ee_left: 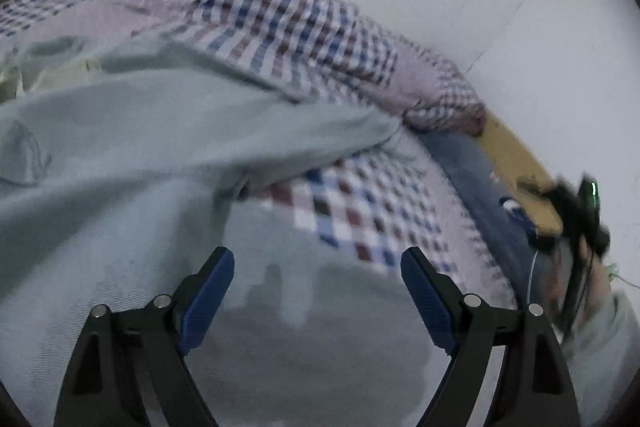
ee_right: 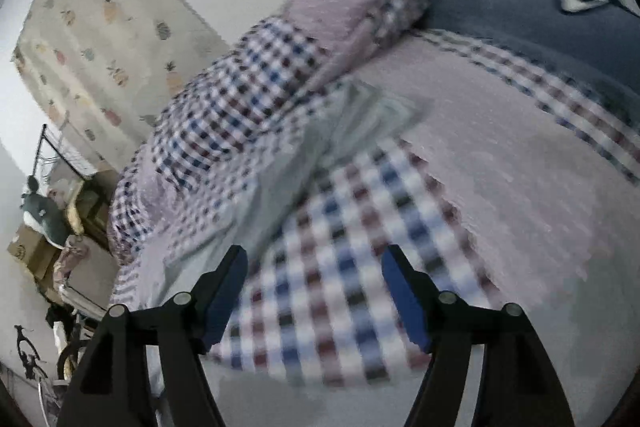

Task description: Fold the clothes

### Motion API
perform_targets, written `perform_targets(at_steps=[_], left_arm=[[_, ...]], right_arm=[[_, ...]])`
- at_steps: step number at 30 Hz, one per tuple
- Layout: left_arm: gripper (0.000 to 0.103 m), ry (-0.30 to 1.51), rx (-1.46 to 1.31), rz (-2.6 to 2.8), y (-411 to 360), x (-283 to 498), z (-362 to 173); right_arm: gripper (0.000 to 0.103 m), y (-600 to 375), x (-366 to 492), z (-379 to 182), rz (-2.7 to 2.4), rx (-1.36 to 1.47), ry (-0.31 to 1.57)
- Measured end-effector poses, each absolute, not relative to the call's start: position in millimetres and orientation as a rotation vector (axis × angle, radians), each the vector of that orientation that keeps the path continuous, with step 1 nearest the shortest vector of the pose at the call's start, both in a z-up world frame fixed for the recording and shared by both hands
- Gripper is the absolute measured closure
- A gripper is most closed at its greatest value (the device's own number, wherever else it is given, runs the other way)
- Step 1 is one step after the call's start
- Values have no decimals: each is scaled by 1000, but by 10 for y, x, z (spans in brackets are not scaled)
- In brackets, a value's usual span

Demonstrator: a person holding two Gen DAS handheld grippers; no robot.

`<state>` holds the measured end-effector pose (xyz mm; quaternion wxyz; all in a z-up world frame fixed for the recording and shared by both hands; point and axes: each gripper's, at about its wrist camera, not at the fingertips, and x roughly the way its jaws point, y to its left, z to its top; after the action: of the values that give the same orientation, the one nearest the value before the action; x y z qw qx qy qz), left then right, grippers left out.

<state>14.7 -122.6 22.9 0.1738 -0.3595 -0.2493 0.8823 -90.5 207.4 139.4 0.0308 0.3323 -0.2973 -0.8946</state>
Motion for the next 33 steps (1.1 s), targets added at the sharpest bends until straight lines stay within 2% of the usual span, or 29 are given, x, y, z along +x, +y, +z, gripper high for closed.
perform_targets(at_steps=[5, 9, 15, 19, 20, 21, 22, 23, 26, 33], left_arm=[[15, -686, -947, 2550, -1234, 121, 218], [15, -775, -955, 2532, -1282, 9, 137], [15, -804, -1030, 2532, -1282, -156, -77], [15, -813, -1030, 2514, -1286, -153, -90], [15, -819, -1030, 2511, -1291, -159, -96], [15, -823, -1029, 2510, -1297, -164, -101], [15, -826, -1031, 2509, -1301, -170, -109], [15, -827, -1033, 2509, -1303, -174, -115], [15, -819, -1033, 2511, -1300, -173, -117], [15, -863, -1030, 2497, -1346, -194, -106]], right_arm=[[29, 2086, -1802, 1015, -2634, 962, -1086], [29, 2069, -2411, 584, -2610, 1025, -1181], [35, 2018, -3000, 70, -2614, 1050, -1263], [39, 1907, -3194, -42, -2616, 1042, -1228], [45, 1875, -3243, -73, -2602, 1051, -1225], [61, 1843, -3275, -84, -2588, 1053, -1222], [72, 1811, -3299, -85, -2577, 1051, -1216], [100, 1773, -3287, -46, -2594, 1055, -1186], [101, 1705, -3040, 154, -2665, 1058, -1079], [100, 1703, -1742, 484, -2671, 1220, -914]])
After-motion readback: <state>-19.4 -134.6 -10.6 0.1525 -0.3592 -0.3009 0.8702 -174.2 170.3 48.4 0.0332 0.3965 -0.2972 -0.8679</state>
